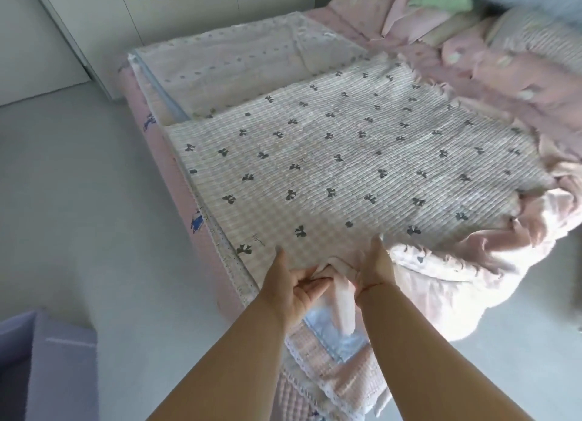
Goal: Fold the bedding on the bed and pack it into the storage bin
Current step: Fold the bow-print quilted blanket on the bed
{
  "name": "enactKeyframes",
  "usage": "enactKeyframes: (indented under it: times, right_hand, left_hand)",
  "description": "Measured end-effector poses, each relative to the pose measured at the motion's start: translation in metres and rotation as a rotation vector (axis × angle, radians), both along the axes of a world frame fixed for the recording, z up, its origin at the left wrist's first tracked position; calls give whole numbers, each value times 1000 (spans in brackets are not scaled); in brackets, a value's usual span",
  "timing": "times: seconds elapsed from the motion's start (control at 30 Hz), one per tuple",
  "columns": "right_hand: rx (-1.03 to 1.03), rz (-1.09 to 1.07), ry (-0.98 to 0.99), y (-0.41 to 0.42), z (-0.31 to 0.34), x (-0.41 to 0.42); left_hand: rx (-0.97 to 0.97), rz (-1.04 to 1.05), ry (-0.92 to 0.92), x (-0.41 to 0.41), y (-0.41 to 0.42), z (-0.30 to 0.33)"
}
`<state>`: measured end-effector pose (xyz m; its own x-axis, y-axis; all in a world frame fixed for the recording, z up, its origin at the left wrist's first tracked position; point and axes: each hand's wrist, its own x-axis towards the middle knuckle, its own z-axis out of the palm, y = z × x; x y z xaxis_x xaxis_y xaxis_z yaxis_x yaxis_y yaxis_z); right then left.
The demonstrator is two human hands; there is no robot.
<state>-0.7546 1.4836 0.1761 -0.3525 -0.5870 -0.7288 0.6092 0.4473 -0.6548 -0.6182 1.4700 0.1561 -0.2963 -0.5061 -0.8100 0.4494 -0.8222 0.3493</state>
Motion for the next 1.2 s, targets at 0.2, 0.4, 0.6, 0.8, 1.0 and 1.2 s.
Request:
enactKeyframes:
  times: [0.2,0.4,0.6,0.8,1.0,1.2]
  right_hand:
    - [-25,-19,-10,-84,-6,14]
    - [-62,-6,123,-168,9,35]
    - [-22,74,246,-256,5,63]
    - [-36,208,240,-352,-1,112]
    - [-13,257,353,-465,-19,171]
    - [48,350,503,-564,-24,235]
  left_hand:
    - [-33,-54,-18,20,-77,8]
    - [-20,12,23,34,-168,21]
    - [8,82,12,58,-244,24]
    - [37,141,23,102,-326,18]
    - [34,165,52,157,-429,1]
    - [106,162,89,211,-521,-23]
